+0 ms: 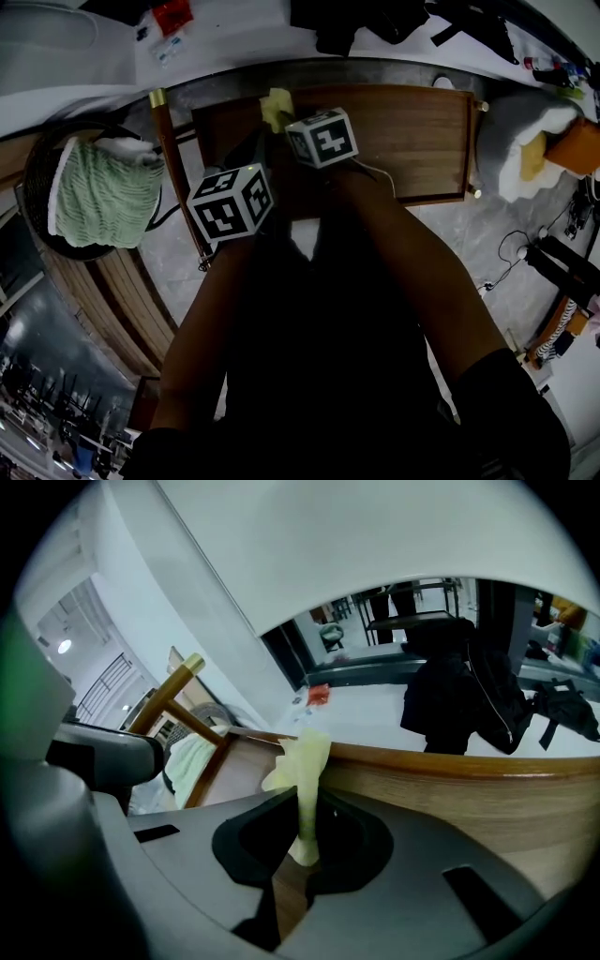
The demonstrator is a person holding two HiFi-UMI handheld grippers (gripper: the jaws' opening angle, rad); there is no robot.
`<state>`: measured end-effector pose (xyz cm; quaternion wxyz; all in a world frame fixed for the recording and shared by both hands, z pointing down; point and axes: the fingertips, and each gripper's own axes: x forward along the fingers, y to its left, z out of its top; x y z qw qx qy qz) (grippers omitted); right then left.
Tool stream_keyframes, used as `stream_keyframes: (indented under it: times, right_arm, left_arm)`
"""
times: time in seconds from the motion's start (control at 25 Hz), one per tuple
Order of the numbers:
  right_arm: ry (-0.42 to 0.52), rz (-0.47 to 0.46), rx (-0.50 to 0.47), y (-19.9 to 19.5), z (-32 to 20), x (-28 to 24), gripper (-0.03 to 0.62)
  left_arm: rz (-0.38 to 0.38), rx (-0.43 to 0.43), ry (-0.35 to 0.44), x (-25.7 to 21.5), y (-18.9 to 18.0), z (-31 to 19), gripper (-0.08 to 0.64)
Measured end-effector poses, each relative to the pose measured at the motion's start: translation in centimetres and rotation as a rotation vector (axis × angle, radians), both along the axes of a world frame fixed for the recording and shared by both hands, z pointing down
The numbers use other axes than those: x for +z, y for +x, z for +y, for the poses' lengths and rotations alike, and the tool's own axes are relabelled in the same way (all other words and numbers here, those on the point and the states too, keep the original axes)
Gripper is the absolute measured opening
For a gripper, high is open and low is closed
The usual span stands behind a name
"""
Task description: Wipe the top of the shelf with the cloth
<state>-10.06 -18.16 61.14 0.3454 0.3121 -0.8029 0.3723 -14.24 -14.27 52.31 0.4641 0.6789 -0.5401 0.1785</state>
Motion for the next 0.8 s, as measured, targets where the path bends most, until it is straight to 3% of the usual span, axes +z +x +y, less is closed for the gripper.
stream_keyframes:
  times: [0.16, 0.8]
  right_arm:
    - [-0.007, 0.013, 0.017, 2.7, -0.3, 0.0, 0.041]
    - [0.005, 0.039, 0.073, 12.1, -1.6, -0.4, 0.041]
  left_arm:
    - [-0.035, 0.024, -0.015, 1.2, 1.6, 0.0, 0.011]
    - [-0.008, 0.074, -0.01, 1.4, 10.4, -1.4, 0.011]
